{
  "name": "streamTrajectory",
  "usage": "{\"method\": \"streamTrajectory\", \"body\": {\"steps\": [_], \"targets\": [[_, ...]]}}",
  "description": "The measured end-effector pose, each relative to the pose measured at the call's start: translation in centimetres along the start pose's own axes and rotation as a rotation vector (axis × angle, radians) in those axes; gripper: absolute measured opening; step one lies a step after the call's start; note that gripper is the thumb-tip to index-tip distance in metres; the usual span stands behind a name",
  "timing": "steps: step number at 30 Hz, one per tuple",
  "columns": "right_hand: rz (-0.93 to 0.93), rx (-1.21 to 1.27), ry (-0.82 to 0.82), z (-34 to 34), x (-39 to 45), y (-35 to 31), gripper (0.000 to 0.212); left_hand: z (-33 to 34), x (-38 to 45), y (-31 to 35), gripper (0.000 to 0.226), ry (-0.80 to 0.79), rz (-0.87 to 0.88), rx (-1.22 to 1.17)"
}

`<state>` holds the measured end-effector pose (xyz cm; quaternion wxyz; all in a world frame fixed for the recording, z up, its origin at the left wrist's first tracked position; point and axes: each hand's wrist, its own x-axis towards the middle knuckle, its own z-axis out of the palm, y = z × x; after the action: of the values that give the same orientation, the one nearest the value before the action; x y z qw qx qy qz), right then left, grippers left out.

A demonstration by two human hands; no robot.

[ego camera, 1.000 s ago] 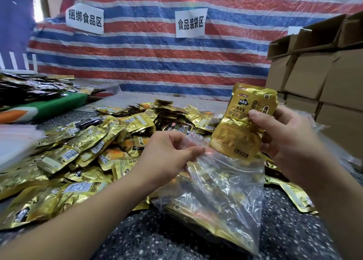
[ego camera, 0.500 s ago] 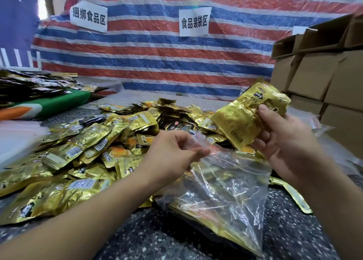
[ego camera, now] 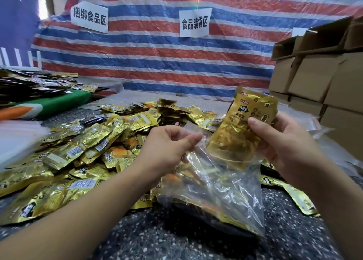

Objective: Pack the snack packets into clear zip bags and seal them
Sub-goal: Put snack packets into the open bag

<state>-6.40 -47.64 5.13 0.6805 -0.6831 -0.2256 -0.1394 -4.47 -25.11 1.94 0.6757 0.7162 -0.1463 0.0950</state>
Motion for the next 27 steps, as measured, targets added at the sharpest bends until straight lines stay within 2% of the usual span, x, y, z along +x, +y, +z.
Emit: {"method": "streamTrajectory", "body": {"steps": [2,4,6,9,14,18,24,27], "targets": [[0.007,-0.070,-0.054,0.0,-0.2,0.0,0.046,0.0,0.0,-0.1,0.034,-0.013,0.010,0.007],[0.020,-0.121,-0.084,0.1,-0.2,0.1,0.038,-0.1,0.0,-0.3,0.041,-0.022,0.029,0.014],[0.021,-0.120,-0.038,0.2,-0.1,0.2,0.027,-0.2,0.1,-0.4,0.048,-0.021,0.055,0.014],[0.042,-0.140,0.003,0.2,0.0,0.4,0.031,-0.2,0.2,-0.2,0.045,-0.014,0.084,-0.018],[0.099,-0.143,-0.172,0.6,-0.6,0.2,0.033,0.1,0.0,-0.3,0.037,-0.053,0.093,0.013],[0.146,-0.242,-0.267,0.8,-0.8,0.0,0.034,0.3,-0.1,-0.2,0.035,-0.107,0.078,-0.027],[0.047,-0.296,-0.126,1.2,-0.5,0.8,0.037,0.5,-0.4,0.0,0.038,-0.130,0.080,-0.083],[0.008,-0.372,-0.191,0.7,-0.6,0.9,0.035,0.6,-0.3,0.0,0.040,-0.118,0.065,-0.089]]}}
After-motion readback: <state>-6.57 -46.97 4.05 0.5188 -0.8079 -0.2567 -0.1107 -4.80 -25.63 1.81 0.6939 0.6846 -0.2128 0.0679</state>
